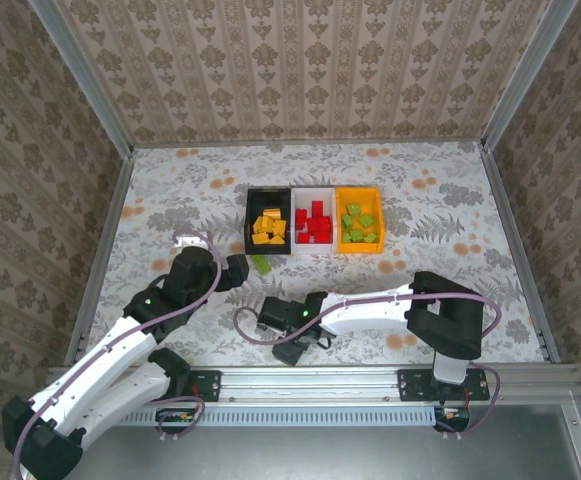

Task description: Sort the legos into containers by color

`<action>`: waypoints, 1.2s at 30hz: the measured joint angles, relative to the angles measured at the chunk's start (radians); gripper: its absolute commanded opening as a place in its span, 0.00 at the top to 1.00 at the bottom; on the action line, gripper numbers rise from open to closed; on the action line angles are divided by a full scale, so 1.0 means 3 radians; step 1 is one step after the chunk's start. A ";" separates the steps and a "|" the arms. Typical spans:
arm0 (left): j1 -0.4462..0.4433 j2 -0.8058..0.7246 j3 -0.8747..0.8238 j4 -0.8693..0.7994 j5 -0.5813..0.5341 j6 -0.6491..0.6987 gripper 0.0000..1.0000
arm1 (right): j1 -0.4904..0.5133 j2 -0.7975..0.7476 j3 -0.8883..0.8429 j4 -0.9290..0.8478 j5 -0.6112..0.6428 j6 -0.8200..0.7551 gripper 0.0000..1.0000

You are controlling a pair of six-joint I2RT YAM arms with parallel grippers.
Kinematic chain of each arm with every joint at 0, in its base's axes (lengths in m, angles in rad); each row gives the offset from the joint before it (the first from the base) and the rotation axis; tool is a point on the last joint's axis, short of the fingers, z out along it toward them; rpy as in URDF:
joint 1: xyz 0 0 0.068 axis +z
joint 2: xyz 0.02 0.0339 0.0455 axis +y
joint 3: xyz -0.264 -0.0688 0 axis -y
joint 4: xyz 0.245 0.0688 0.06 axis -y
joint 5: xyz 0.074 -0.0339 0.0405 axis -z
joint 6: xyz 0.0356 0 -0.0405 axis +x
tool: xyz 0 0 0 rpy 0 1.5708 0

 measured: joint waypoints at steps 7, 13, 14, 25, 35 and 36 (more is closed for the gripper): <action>0.0037 -0.0004 -0.0041 -0.0018 -0.0003 0.0000 0.00 | -0.0065 -0.0019 -0.0034 0.0028 0.0172 0.0062 0.63; 0.0042 0.0072 -0.0081 -0.0011 0.0047 -0.0009 0.00 | -0.0482 -0.0472 -0.0287 0.0036 0.0445 0.0205 0.65; 0.0042 0.0088 -0.0088 -0.0004 0.0064 -0.0011 0.00 | -0.0585 -0.0585 -0.0313 0.0033 0.0483 0.0224 0.65; 0.0043 0.0069 -0.0195 0.0072 0.0103 -0.0074 0.00 | -0.1990 -0.1031 -0.0108 0.0315 0.0727 0.0591 0.65; 0.0048 -0.0011 -0.0212 0.0076 0.0175 -0.0112 0.00 | -0.2464 -0.0151 0.0501 0.0454 0.0825 0.0909 0.39; 0.0051 -0.0029 -0.0212 0.0072 0.0175 -0.0113 0.00 | -0.2480 -0.0132 0.0519 0.0455 0.0825 0.0918 0.33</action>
